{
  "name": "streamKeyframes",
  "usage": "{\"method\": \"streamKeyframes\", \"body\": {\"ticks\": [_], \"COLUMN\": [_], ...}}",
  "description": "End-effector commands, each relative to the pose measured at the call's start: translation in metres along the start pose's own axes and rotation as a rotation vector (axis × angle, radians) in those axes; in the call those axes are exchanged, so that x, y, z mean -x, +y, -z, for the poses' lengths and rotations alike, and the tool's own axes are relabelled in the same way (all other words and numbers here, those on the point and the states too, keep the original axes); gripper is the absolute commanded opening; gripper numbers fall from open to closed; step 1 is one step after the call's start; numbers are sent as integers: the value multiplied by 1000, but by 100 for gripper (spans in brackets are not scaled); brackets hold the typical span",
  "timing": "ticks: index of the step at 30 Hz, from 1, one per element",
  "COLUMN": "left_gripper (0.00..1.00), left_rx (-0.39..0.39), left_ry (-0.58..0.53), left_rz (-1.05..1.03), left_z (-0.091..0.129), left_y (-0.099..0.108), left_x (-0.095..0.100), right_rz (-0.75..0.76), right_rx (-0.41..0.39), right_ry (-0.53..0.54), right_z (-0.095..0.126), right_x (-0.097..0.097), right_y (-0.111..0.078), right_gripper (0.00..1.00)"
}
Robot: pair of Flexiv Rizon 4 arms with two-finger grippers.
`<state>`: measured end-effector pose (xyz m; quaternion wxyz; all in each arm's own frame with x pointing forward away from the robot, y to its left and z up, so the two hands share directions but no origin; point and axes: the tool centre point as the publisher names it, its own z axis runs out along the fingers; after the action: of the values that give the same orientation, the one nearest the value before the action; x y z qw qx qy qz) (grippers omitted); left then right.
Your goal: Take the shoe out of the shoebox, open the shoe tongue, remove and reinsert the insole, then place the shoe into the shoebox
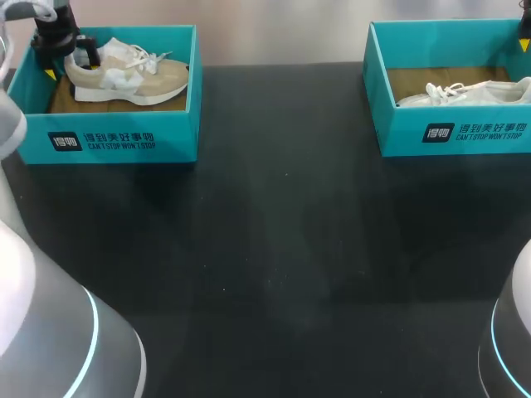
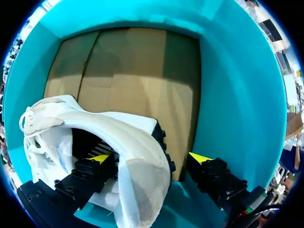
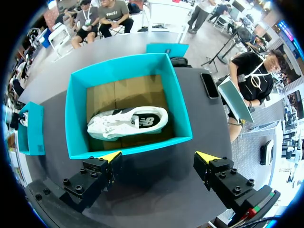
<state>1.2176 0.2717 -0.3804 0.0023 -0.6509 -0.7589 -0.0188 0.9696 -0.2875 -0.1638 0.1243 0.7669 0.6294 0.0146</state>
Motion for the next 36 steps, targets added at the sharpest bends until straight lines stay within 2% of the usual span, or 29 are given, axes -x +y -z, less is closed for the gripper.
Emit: {"method": "streamKeyframes", "body": {"ticks": [1, 3, 6, 7, 9, 12, 15, 17, 18, 20, 21, 22, 23, 25, 28, 30, 32, 33, 36], "left_gripper": [100, 99, 86, 79, 53, 39, 34, 26, 27, 47, 62, 58, 49, 44, 44, 37, 15, 0, 0], "left_rx": [-19, -22, -26, -27, -29, -28, -24, -23, -23, -21, -19, -16, -14, -12, -10, -9, -8, -8, -8], "left_ry": [-2, 0, 3, 4, 5, 11, 12, 11, 10, 9, 8, 4, 2, -2, -5, -5, -4, -1, 7], "left_rz": [-1, 0, 2, 3, 5, 0, 0, 0, -1, -4, -5, -5, -5, -5, -7, -7, -9, -9, -14], "left_z": [-4, -6, -9, -10, -10, -11, -10, -9, -8, -6, -5, -4, -3, -1, 2, 3, 3, 3, 3], "left_y": [6, 7, 7, 7, 8, 7, 6, 6, 5, 5, 5, 7, 8, 8, 9, 9, 9, 9, 10], "left_x": [-3, -4, -5, -5, -5, -6, -6, -6, -6, -6, -6, -6, -5, -5, -5, -5, -4, -4, -5], "right_rz": [-1, -1, -1, -1, -1, -1, -1, -1, -1, -1, -1, -1, -1, -1, -1, -1, -1, -1, -1], "right_rx": [1, 1, 1, 1, 1, 1, 1, 1, 1, 1, 1, 1, 1, 1, 1, 1, 1, 1, 1], "right_ry": [-1, -1, -1, -1, -1, -1, -1, -1, -1, -1, -1, -1, -1, -1, -1, -1, -1, -1, -1], "right_z": [0, 0, 0, 0, 0, 0, 0, 0, 0, 0, 0, 0, 0, 0, 0, 0, 0, 0, 0], "right_x": [0, 0, 0, 0, 0, 0, 0, 0, 0, 0, 0, 0, 0, 0, 0, 0, 0, 0, 0], "right_y": [-1, -1, -1, -1, -1, -1, -1, -1, -1, -1, -1, -1, -1, -1, -1, -1, -1, -1, -1], "right_gripper": [100, 100, 100, 100, 100, 100, 100, 100, 100, 100, 100, 100, 100, 100, 100, 100, 100, 100, 100]}}
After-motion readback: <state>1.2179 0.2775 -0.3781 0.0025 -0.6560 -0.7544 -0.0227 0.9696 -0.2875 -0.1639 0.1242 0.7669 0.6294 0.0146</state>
